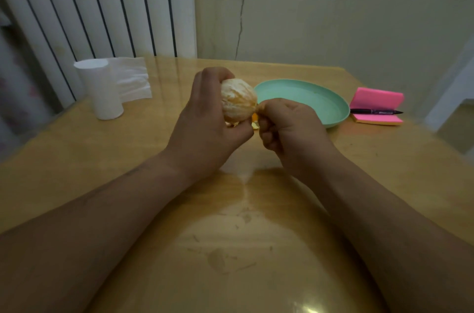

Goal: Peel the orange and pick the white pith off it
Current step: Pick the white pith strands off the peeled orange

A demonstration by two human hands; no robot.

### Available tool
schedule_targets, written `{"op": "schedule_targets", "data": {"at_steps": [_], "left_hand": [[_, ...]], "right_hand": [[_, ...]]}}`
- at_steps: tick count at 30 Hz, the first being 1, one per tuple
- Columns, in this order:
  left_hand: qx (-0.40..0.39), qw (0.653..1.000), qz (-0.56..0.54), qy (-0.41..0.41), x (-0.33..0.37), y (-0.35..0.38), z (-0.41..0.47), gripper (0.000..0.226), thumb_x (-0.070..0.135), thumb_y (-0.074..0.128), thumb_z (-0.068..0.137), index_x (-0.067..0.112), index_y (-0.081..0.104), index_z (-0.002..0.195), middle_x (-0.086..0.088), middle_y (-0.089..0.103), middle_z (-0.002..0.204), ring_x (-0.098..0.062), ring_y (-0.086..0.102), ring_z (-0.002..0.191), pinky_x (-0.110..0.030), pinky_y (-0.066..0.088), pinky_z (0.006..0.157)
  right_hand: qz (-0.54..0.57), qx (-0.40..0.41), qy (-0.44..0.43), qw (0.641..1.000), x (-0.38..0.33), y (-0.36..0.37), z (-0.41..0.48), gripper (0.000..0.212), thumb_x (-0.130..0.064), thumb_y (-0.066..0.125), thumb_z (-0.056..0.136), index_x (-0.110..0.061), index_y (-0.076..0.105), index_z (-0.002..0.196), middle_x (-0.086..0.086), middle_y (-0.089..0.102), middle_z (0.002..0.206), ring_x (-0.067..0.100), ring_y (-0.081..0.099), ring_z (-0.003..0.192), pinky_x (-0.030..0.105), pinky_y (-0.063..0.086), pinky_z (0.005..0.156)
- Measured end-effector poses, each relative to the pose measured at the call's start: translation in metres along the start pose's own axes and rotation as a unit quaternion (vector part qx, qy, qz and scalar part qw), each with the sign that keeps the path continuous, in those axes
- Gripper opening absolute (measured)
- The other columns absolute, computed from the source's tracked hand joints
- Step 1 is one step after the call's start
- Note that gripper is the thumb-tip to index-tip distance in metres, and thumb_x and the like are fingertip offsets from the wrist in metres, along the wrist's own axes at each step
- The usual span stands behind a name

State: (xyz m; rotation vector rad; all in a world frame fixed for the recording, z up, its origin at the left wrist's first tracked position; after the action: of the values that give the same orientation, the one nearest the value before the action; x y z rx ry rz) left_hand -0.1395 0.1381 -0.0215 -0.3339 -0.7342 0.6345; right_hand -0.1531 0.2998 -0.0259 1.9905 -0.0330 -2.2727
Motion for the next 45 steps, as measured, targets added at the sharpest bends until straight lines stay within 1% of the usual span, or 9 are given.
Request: {"op": "schedule_targets", "data": {"at_steps": [7,10,15,21,26,30,35,42,45], "left_hand": [[-0.066,0.98,-0.14,-0.126,-0.014,0.0,-0.003,0.059,0.027,0.084,0.09,0.026,0.046,0.135,0.008,0.062,0.117,-0.004,0.068,0.1,-0.021,0.059,0.08],[-0.097,0.97,-0.158,-0.16,-0.02,-0.002,-0.001,0.056,0.028,0.085,0.09,0.03,0.05,0.135,0.008,0.064,0.117,-0.004,0.068,0.1,-0.025,0.061,0.085],[-0.145,0.947,-0.179,-0.223,-0.022,-0.005,0.004,0.052,0.028,0.083,0.091,0.034,0.053,0.133,0.002,0.067,0.116,-0.009,0.069,0.091,-0.024,0.059,0.071],[-0.16,0.941,-0.179,-0.241,-0.025,-0.013,-0.009,0.055,0.024,0.084,0.09,0.035,0.054,0.134,0.003,0.065,0.119,-0.01,0.07,0.094,-0.026,0.063,0.076],[-0.147,0.941,-0.196,-0.233,-0.034,-0.022,-0.016,0.054,0.023,0.081,0.093,0.038,0.053,0.136,0.006,0.063,0.122,-0.001,0.068,0.097,-0.023,0.061,0.079],[-0.16,0.94,-0.198,-0.226,-0.035,-0.023,-0.015,0.055,0.023,0.081,0.093,0.039,0.053,0.137,0.006,0.062,0.122,-0.002,0.067,0.098,-0.022,0.061,0.08],[-0.162,0.933,-0.224,-0.231,-0.037,-0.02,-0.015,0.054,0.02,0.082,0.092,0.037,0.055,0.136,0.003,0.064,0.122,-0.007,0.069,0.098,-0.022,0.061,0.077],[-0.154,0.935,-0.224,-0.226,-0.036,-0.019,-0.015,0.056,0.021,0.084,0.09,0.035,0.055,0.135,0.005,0.066,0.119,-0.007,0.07,0.098,-0.028,0.063,0.084],[-0.133,0.944,-0.209,-0.22,-0.034,-0.021,-0.016,0.059,0.023,0.086,0.088,0.03,0.05,0.134,0.007,0.064,0.115,0.0,0.068,0.093,-0.02,0.06,0.078]], "right_hand": [[-0.135,-0.024,0.002,0.991,-0.003,-0.003,-0.002,0.022,-0.015,0.043,0.095,-0.009,0.06,0.083,0.004,0.058,0.063,0.02,0.047,0.057,0.034,0.038,0.052],[-0.321,-0.031,-0.077,0.943,-0.003,-0.001,-0.006,0.033,-0.023,0.041,0.097,-0.007,0.061,0.076,0.004,0.06,0.063,0.016,0.051,0.056,0.04,0.041,0.056],[-0.407,-0.008,-0.135,0.903,0.002,-0.001,-0.003,0.022,-0.027,0.056,0.103,-0.024,0.071,0.088,-0.01,0.071,0.071,0.004,0.063,0.066,0.034,0.053,0.061],[-0.395,-0.016,-0.146,0.907,0.008,0.001,-0.001,0.009,-0.027,0.064,0.103,-0.029,0.071,0.098,-0.016,0.073,0.08,0.001,0.067,0.076,0.039,0.06,0.076],[-0.425,-0.029,-0.156,0.891,0.009,0.005,-0.003,0.025,-0.04,0.055,0.108,-0.028,0.07,0.093,-0.013,0.071,0.079,0.005,0.063,0.073,0.044,0.057,0.072],[-0.427,-0.028,-0.181,0.885,0.005,0.006,-0.004,0.015,-0.026,0.057,0.104,-0.036,0.067,0.109,-0.01,0.069,0.087,0.011,0.062,0.074,0.046,0.057,0.072],[-0.42,-0.051,-0.163,0.891,0.009,0.009,-0.004,0.02,-0.026,0.049,0.105,-0.034,0.068,0.1,-0.008,0.072,0.085,0.013,0.062,0.07,0.048,0.056,0.068],[-0.449,-0.007,-0.228,0.864,0.007,0.009,-0.003,0.008,-0.026,0.071,0.099,-0.03,0.074,0.106,-0.014,0.065,0.1,0.005,0.059,0.093,0.029,0.048,0.082],[-0.391,0.017,-0.226,0.892,-0.001,0.01,-0.007,0.006,-0.034,0.07,0.1,-0.029,0.073,0.102,-0.013,0.066,0.095,0.005,0.06,0.092,0.023,0.046,0.078]]}}
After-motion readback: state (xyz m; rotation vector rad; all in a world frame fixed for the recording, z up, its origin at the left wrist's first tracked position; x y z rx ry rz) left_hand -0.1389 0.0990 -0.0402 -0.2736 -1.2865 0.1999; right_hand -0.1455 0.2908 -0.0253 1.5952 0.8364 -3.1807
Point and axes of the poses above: each hand's wrist, its own z-axis towards the middle knuckle, its own y-axis out of the palm, x = y × z, the point moved 4 cm from there along z, towards the middle knuckle
